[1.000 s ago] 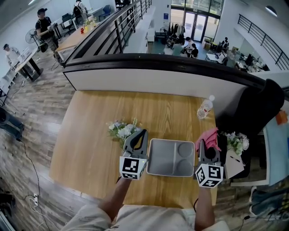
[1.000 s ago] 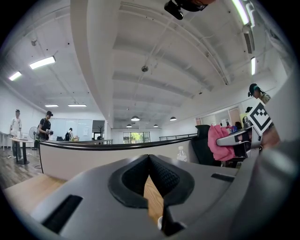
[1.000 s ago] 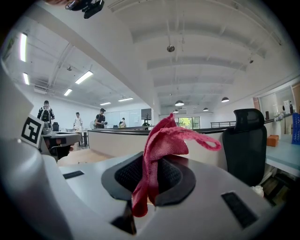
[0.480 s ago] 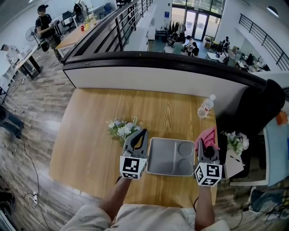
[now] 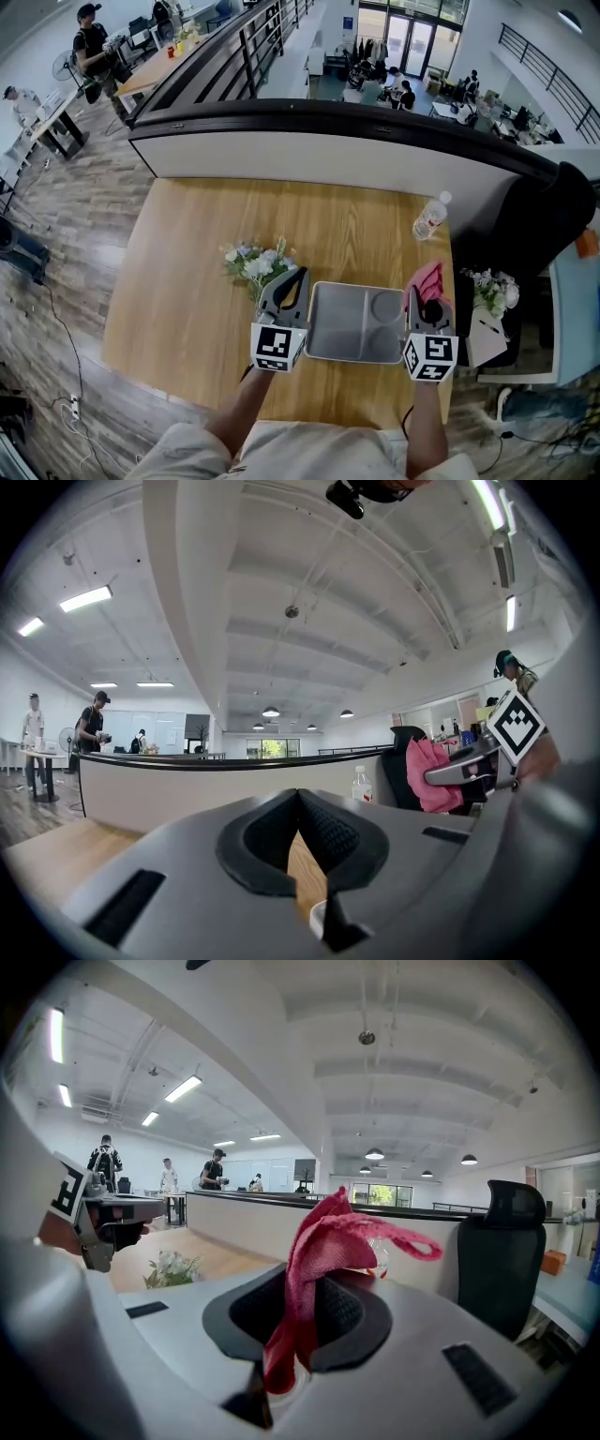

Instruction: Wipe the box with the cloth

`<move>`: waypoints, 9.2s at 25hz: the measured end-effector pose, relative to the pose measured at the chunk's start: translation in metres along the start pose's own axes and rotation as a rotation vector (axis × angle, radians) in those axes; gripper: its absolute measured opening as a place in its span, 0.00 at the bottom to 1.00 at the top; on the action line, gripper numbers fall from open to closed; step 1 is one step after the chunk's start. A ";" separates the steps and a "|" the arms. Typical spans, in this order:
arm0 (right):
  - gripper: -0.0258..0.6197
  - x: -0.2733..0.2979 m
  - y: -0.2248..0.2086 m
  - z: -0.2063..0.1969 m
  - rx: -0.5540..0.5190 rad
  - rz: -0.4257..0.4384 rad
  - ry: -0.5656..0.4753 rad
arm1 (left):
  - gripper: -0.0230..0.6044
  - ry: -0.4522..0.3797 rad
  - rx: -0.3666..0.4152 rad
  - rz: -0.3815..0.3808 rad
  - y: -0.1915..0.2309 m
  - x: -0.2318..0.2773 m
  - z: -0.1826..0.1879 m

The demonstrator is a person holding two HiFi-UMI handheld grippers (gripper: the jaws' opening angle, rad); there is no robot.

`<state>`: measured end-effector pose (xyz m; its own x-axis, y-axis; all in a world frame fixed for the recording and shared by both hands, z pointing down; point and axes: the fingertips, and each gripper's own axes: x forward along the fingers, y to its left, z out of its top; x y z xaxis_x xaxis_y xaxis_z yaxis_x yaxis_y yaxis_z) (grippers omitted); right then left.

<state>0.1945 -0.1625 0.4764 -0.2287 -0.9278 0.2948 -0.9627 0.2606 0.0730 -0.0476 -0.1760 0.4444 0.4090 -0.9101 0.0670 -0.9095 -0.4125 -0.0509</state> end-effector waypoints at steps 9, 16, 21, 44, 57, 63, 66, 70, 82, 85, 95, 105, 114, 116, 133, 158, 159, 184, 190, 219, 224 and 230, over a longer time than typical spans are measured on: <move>0.16 0.014 0.006 -0.017 -0.102 0.028 0.076 | 0.06 0.021 -0.007 0.000 -0.001 0.002 -0.010; 0.17 0.020 0.021 -0.029 -0.200 0.060 0.133 | 0.06 0.046 -0.018 0.000 0.000 0.000 -0.016; 0.17 0.024 0.030 -0.037 -0.282 0.091 0.171 | 0.06 0.038 -0.015 -0.001 -0.003 -0.001 -0.017; 0.17 0.064 0.032 -0.115 -0.875 0.271 0.469 | 0.06 0.090 -0.055 0.039 0.009 -0.006 -0.045; 0.15 0.066 0.039 -0.130 -0.875 0.387 0.546 | 0.06 0.087 -0.054 0.030 0.009 -0.008 -0.043; 0.14 0.066 0.038 -0.131 -0.871 0.384 0.541 | 0.06 0.077 -0.047 0.016 0.011 -0.010 -0.037; 0.14 0.066 0.039 -0.131 -0.863 0.385 0.545 | 0.06 0.074 -0.050 -0.006 0.011 -0.012 -0.037; 0.13 0.067 0.040 -0.132 -0.888 0.378 0.571 | 0.06 0.065 -0.050 -0.023 0.014 -0.014 -0.037; 0.12 0.069 0.040 -0.137 -0.989 0.403 0.635 | 0.06 0.061 -0.054 -0.027 0.016 -0.022 -0.043; 0.12 0.070 0.039 -0.138 -0.994 0.400 0.632 | 0.06 0.058 -0.054 -0.033 0.010 -0.021 -0.041; 0.12 0.067 0.041 -0.136 -0.988 0.393 0.615 | 0.06 0.064 -0.058 -0.012 0.007 -0.028 -0.039; 0.13 0.066 0.043 -0.137 -0.987 0.397 0.613 | 0.06 0.071 -0.058 0.003 0.004 -0.033 -0.042; 0.13 0.057 0.047 -0.139 -0.993 0.419 0.611 | 0.06 0.061 -0.048 -0.009 -0.005 -0.036 -0.036; 0.13 0.056 0.048 -0.140 -0.992 0.423 0.612 | 0.06 0.062 -0.046 -0.008 -0.005 -0.036 -0.036; 0.13 0.037 0.056 -0.146 -0.922 0.455 0.609 | 0.06 0.054 -0.030 -0.008 -0.010 -0.040 -0.034; 0.13 0.009 0.069 -0.147 -0.898 0.508 0.621 | 0.06 0.045 -0.004 0.016 -0.024 -0.055 -0.048; 0.13 0.008 0.070 -0.147 -0.891 0.513 0.622 | 0.06 0.044 -0.004 0.015 -0.025 -0.054 -0.048; 0.13 -0.013 0.077 -0.146 -0.936 0.503 0.636 | 0.06 0.050 -0.009 -0.023 -0.039 -0.047 -0.047; 0.14 -0.024 0.080 -0.149 -0.919 0.503 0.643 | 0.06 0.053 -0.015 -0.041 -0.046 -0.044 -0.049; 0.14 -0.066 0.093 -0.169 -0.838 0.600 0.793 | 0.06 0.064 -0.039 -0.068 -0.058 -0.041 -0.057; 0.14 -0.072 0.095 -0.170 -0.831 0.620 0.800 | 0.06 0.064 -0.038 -0.067 -0.055 -0.043 -0.058; 0.14 -0.082 0.096 -0.172 -0.813 0.651 0.821 | 0.06 0.064 -0.041 -0.070 -0.056 -0.042 -0.057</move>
<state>0.1452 -0.0157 0.6229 -0.1821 -0.2185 0.9587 -0.2850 0.9449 0.1613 -0.0179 -0.1121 0.5014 0.4673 -0.8742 0.1323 -0.8817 -0.4717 -0.0029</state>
